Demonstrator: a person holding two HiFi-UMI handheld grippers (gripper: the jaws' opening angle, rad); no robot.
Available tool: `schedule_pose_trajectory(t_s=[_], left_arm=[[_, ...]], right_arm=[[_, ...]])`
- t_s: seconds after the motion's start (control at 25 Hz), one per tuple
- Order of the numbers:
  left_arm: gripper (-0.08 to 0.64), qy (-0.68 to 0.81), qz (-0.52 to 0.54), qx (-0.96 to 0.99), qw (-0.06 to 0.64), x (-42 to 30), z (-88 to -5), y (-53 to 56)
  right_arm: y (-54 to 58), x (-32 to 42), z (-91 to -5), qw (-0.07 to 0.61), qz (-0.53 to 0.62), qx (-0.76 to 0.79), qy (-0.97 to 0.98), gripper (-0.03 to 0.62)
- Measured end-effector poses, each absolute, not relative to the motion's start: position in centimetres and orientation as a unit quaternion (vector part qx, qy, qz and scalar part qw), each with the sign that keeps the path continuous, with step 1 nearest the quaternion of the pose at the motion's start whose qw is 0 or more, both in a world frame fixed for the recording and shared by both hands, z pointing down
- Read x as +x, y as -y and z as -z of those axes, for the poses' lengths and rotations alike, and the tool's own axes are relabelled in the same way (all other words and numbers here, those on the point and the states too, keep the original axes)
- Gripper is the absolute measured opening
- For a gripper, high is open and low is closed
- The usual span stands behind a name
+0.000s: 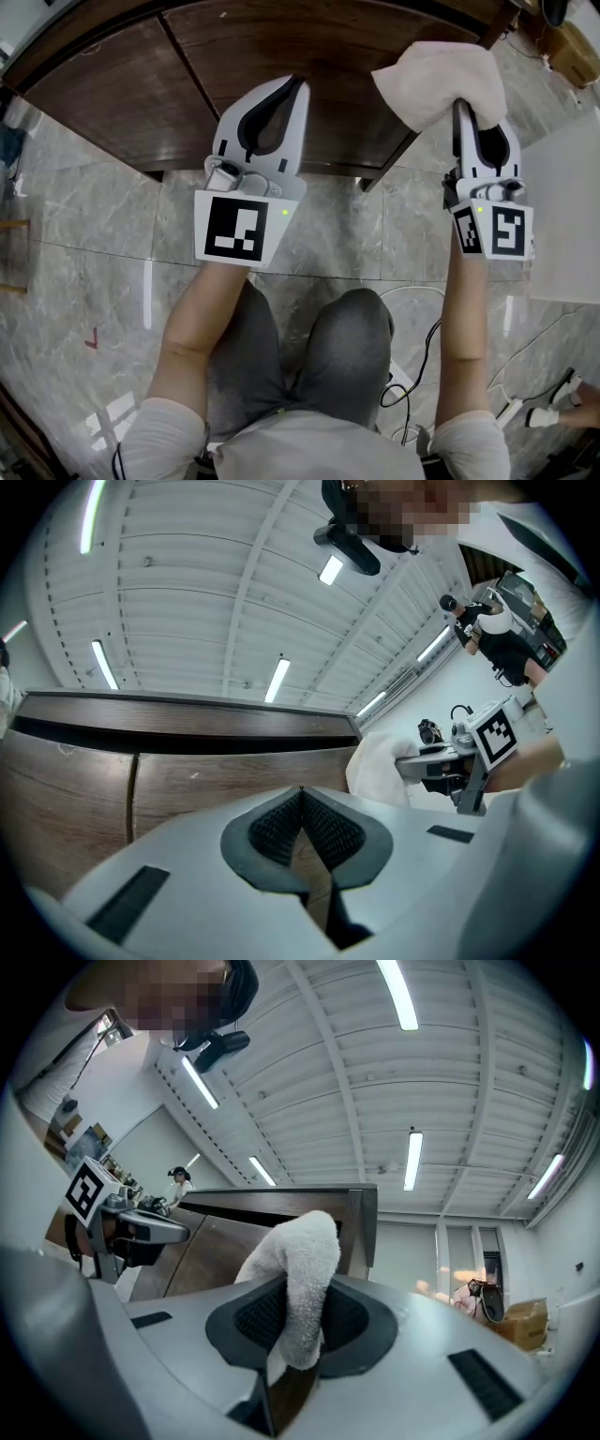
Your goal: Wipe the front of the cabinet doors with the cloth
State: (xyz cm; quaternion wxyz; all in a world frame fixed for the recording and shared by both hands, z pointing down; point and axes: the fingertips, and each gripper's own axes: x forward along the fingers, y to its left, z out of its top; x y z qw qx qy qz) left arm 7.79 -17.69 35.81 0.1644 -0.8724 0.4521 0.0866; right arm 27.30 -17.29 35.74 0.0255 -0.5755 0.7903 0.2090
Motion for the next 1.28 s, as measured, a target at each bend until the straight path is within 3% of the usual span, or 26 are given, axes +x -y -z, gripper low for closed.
schedule_pose_trajectory(t_s=[0.36,0.84,1.28], left_arm=[[0.018,-0.500,-0.074,-0.848,0.159,-0.7,-37.4,18.0],[0.018,-0.532,-0.079,-0.829,0.152,-11.3,-40.2,18.6],[0.018,-0.521,-0.050,-0.839,0.150,-13.6,-43.2,19.1]], right_arm=[[15.1,16.3,-37.0,0.057,-0.190,-0.500,-0.843,0.080],[19.0,-1.4,-41.2,0.033,-0.176,-0.390,-0.903,0.080],[23.3,-6.9,-44.6,-0.007,-0.194,-0.374,-0.907,0.080]])
